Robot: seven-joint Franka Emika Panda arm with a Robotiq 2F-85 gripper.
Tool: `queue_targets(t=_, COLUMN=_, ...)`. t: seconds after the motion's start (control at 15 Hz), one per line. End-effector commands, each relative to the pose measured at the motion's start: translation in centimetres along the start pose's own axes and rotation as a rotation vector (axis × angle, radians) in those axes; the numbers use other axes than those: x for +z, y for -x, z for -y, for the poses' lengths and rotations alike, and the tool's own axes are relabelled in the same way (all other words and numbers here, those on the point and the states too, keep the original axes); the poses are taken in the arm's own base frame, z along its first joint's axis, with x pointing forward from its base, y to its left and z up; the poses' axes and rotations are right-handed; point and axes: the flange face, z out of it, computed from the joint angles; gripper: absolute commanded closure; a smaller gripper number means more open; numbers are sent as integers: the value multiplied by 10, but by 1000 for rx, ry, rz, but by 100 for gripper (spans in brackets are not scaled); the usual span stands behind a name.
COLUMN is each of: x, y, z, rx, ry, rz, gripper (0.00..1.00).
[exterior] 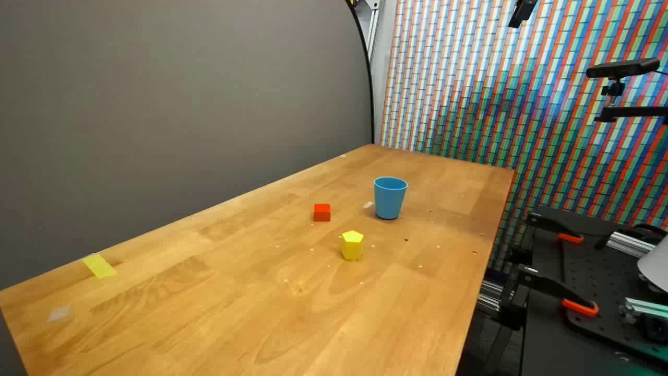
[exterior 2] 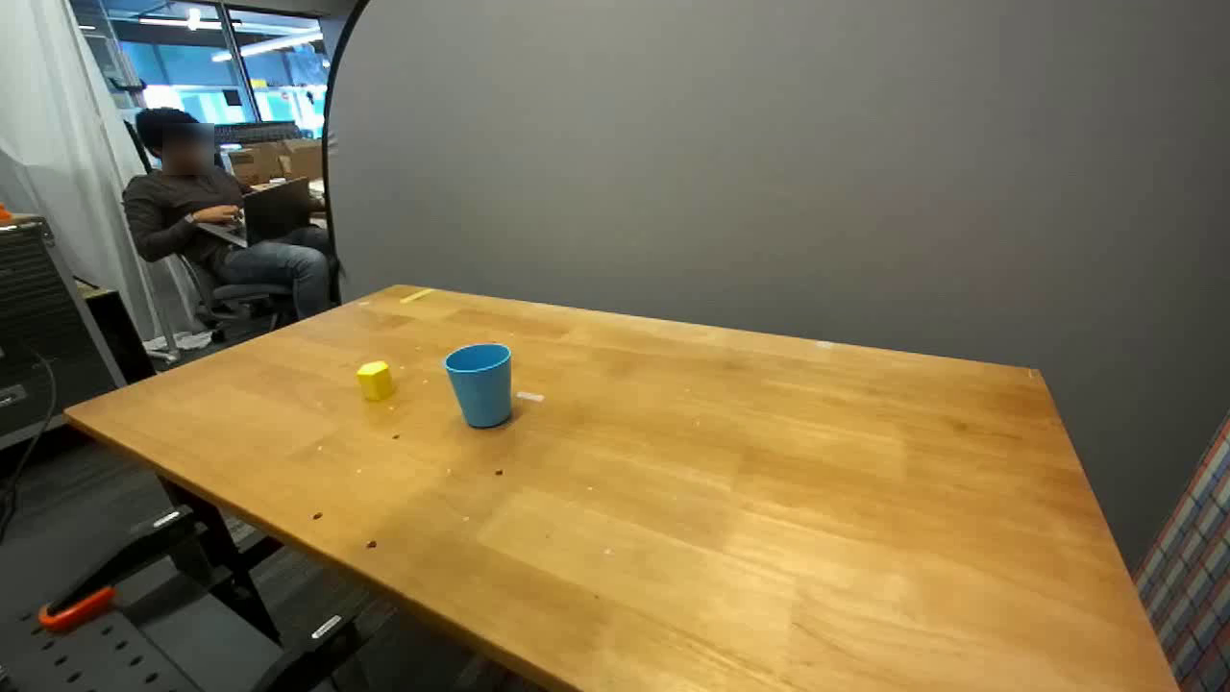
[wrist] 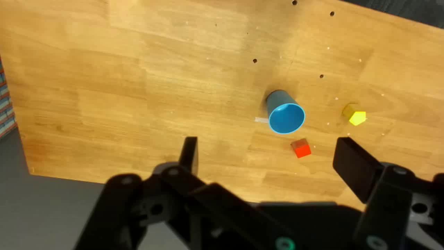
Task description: Put the yellow block in the cup
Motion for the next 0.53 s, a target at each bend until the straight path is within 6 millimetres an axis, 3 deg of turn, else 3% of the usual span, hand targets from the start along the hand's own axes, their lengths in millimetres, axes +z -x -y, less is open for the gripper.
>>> queue_targets(t=0.0, x=-2, y=-1, z=-1, rx=0, ry=2, rz=-3, gripper=0)
queue_targets(t=0.27, x=-11, y=-2, z=-2, rx=2, ry=11, rz=-18, gripper=0)
queue_targets(t=0.4, x=2, y=-19, z=7, rx=-14, ry=-1, rz=18, gripper=0)
queue_targets(t=0.47, x=25, y=-39, z=28, rx=-30, ry=15, rz=58, gripper=0)
